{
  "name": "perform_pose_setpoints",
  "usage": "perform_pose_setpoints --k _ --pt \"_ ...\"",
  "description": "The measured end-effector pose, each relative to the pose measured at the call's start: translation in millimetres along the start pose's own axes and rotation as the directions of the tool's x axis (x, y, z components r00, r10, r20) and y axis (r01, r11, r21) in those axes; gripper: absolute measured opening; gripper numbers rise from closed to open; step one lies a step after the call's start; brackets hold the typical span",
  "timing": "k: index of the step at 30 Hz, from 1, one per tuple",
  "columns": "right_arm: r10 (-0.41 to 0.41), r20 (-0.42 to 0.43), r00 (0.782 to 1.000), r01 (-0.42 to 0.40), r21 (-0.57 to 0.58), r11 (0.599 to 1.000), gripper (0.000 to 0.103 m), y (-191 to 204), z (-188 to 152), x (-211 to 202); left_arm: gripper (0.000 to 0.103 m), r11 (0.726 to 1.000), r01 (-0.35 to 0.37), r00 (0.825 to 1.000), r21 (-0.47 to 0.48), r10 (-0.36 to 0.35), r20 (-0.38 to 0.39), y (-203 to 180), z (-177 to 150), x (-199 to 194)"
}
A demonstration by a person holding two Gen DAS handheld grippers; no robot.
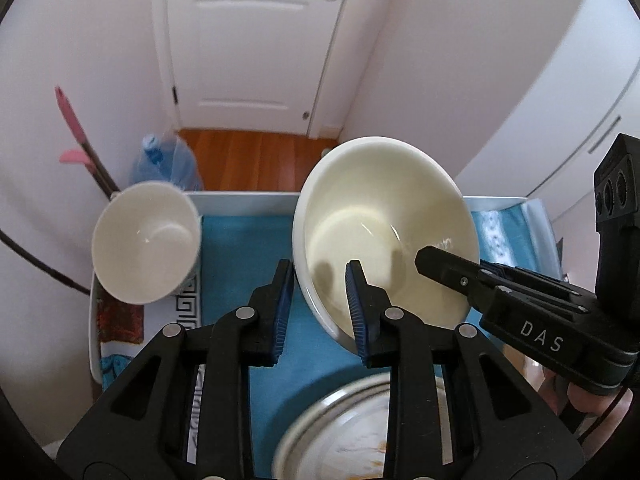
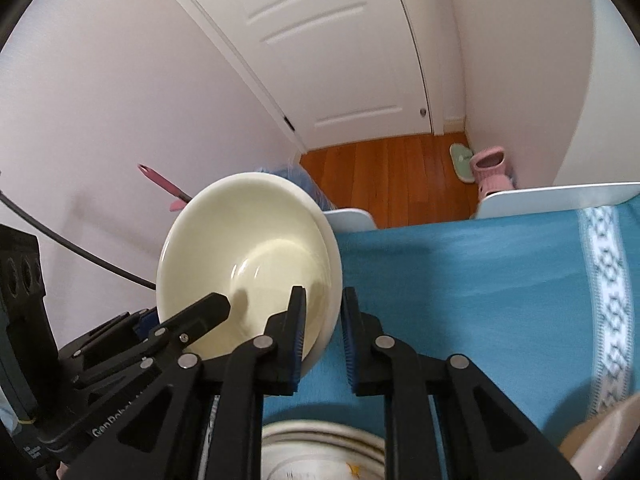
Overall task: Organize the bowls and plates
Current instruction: 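Carry the cream bowl and lower it into the taupe basin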
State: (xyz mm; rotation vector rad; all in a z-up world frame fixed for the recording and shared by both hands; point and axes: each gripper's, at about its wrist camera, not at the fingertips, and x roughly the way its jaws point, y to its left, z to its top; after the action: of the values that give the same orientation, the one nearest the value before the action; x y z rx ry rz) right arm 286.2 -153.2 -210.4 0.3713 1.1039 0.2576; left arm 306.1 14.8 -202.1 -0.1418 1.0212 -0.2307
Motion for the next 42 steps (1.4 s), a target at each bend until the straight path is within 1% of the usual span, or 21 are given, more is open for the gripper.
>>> perform_pose_setpoints --k 3,5,10,12,14,17,20,23,27,29,32,36,42 --pt "0.002 0.032 0.999 -0.002 -0.003 1.000 0.016 -10.6 -5.8 -36.8 0.024 1.000 0.008 1.000 0.013 -0.008 0.021 -27.9 -1.8 -21.2" --pt "0.004 0.045 0.999 -0.004 -0.006 1.000 0.016 -19.3 -9.2 -59.4 0.024 1.000 0.019 0.999 0.009 -0.019 0.032 -52.1 -9.0 -34.0" --pt "-0.015 0.066 0.998 0.017 -0.038 0.999 0.016 -49.3 -24.0 -114.2 0.024 0.999 0.032 0.998 0.017 -0.033 0.051 -115.2 -27.2 -49.8" --pt "-0.023 0.072 0.997 0.026 -0.046 0.999 0.016 -65.2 -31.0 -133.8 0.024 0.999 0.039 0.998 0.019 -0.040 0.055 -134.2 -37.4 -54.7" --pt "-0.031 0.078 0.996 0.035 -0.050 0.998 0.016 -85.8 -39.1 -153.6 0.024 0.999 0.046 0.997 0.025 -0.048 0.057 -159.0 -48.2 -55.8" --pt "-0.050 0.075 0.996 0.054 -0.054 0.997 0.016 -110.5 -52.2 -172.5 0.024 0.998 0.061 0.997 0.025 -0.062 0.044 -195.9 -66.4 -49.9" --pt "-0.081 0.061 0.995 0.084 -0.050 0.995 0.016 -140.2 -67.2 -186.5 0.024 0.995 0.096 0.995 0.010 -0.096 -0.001 -222.9 -85.7 -36.0" --pt "-0.111 0.035 0.993 0.112 -0.038 0.993 0.016 -162.5 -80.8 -191.9 0.024 0.993 0.114 0.991 0.006 -0.114 -0.067 -242.7 -104.3 -16.8" --pt "-0.140 -0.009 0.990 0.140 -0.012 0.990 0.016 -186.6 -102.9 -188.7 0.024 0.993 0.105 0.984 0.043 -0.098 -0.152 -263.2 -124.3 9.2" --pt "-0.149 -0.037 0.988 0.150 0.007 0.989 0.016 -197.3 -112.2 -179.9 0.024 0.993 0.093 0.979 0.071 -0.078 -0.191 -267.8 -131.9 22.3" --pt "-0.157 -0.079 0.984 0.159 0.023 0.987 0.016 -211.6 -123.1 -163.0 0.024 0.990 0.060 0.969 0.126 -0.027 -0.244 -276.6 -145.4 41.9" --pt "-0.169 -0.109 0.980 0.173 0.026 0.985 0.016 -225.4 -136.5 -154.5 0.024 0.983 0.031 0.956 0.179 0.024 -0.293 -282.1 -152.7 60.8" --pt "-0.175 -0.145 0.974 0.183 0.043 0.982 0.016 -240.7 -142.4 -137.9 0.024 0.968 -0.002 0.948 0.250 0.081 -0.309 -288.4 -154.4 74.6"
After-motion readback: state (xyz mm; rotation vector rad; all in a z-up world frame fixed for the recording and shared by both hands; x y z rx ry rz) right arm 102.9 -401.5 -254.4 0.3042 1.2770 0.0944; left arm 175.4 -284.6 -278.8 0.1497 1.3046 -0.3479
